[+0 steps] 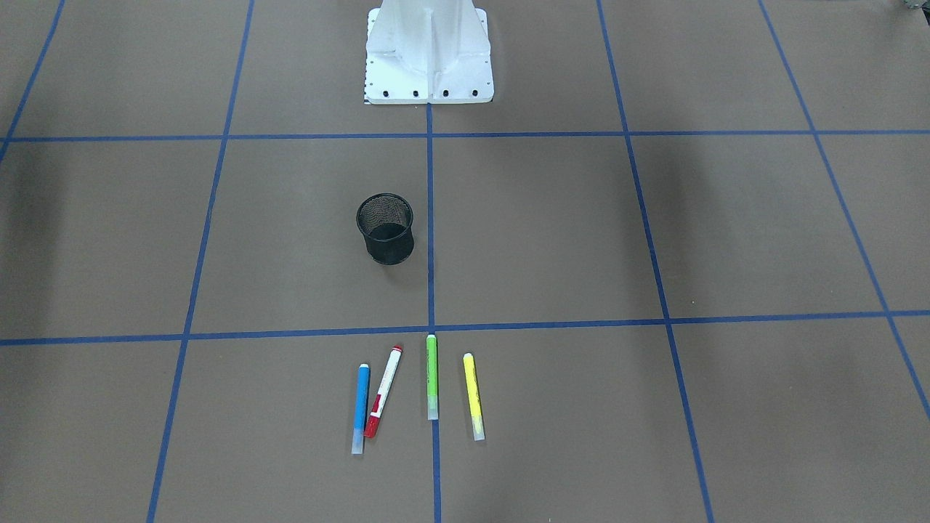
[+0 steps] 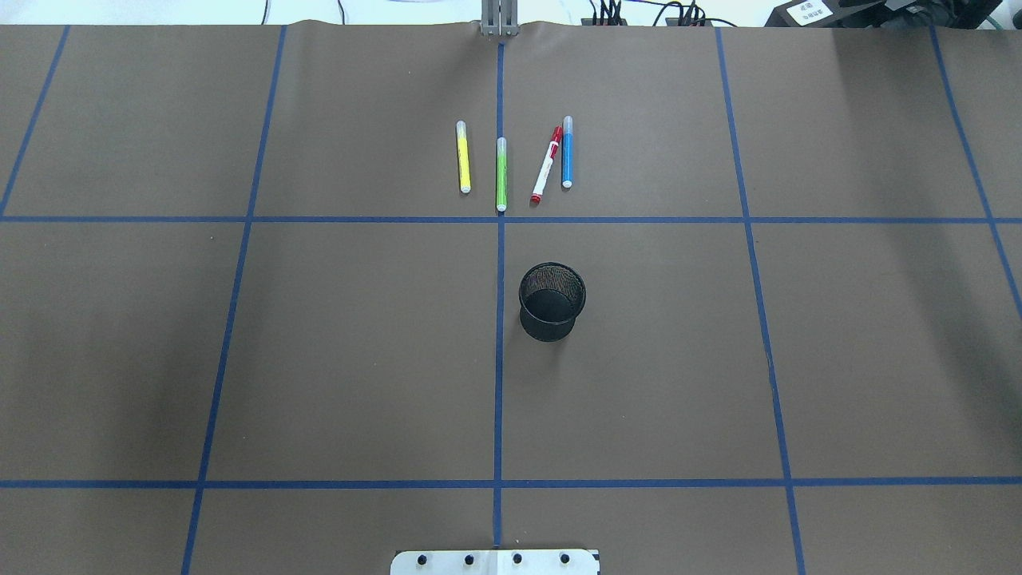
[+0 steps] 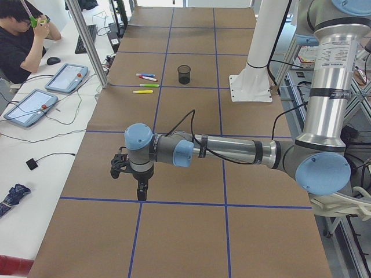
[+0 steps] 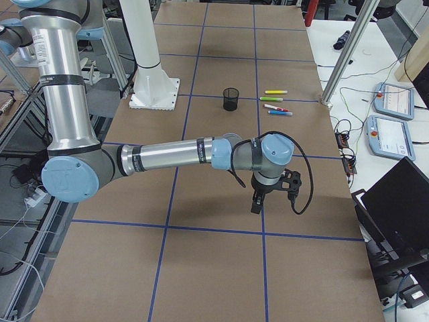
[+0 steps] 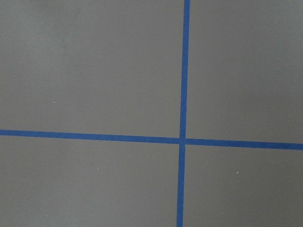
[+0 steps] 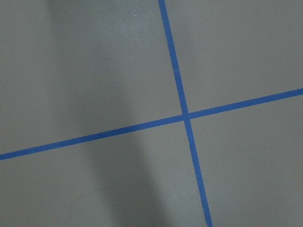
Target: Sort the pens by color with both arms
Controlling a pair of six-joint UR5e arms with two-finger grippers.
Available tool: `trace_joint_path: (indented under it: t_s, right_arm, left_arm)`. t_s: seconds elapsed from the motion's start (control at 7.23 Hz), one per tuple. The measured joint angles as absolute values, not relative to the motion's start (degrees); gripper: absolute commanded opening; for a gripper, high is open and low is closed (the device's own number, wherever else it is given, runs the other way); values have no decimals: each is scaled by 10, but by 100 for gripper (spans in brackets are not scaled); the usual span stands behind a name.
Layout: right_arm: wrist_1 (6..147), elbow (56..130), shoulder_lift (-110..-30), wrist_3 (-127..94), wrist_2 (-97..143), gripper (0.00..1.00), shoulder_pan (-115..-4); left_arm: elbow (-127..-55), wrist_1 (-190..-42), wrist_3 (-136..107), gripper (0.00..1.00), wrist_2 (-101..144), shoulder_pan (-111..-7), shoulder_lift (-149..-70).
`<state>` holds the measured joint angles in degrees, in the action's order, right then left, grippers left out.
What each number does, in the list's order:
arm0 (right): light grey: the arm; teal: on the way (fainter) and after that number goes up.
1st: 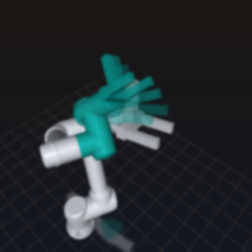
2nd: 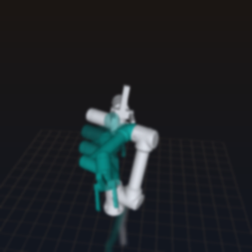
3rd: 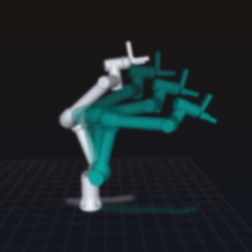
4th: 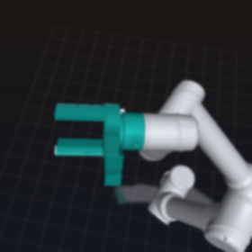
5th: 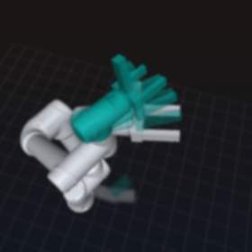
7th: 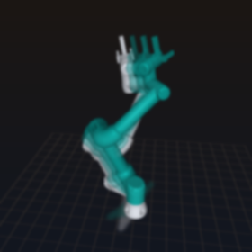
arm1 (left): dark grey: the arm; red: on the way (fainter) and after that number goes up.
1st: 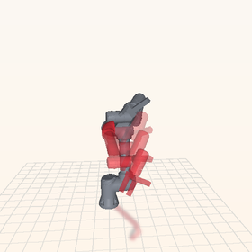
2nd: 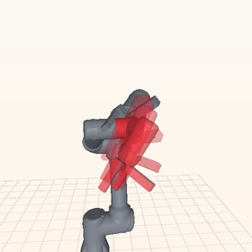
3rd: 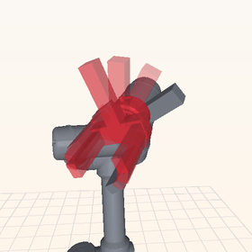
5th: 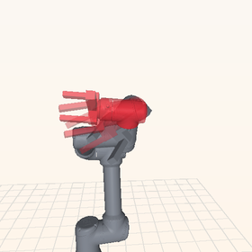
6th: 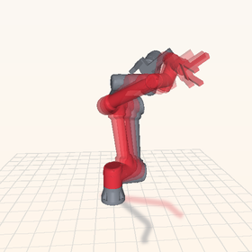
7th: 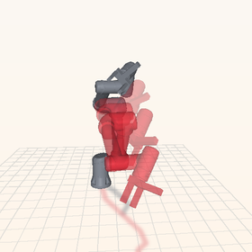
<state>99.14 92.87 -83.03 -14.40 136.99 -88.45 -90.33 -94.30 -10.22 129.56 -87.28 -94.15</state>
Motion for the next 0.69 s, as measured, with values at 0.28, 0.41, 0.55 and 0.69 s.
trace_joint_path:
  t_s: [0.28,0.41,0.55,0.69]
  right_arm:
    - [991,925,-837,-143,1369,100,-885]
    - [989,921,-850,-142,1370,100,-885]
    - [987,920,-864,-139,1372,100,-887]
    - [987,921,-870,-136,1372,100,-891]
  left_arm:
    - [-897,-941,-102,100,1300,-873,-939]
    - [-892,-941,-102,100,1301,-873,-939]
    - [-890,-941,-102,100,1302,-873,-939]
    - [-889,-941,-102,100,1302,-873,-939]
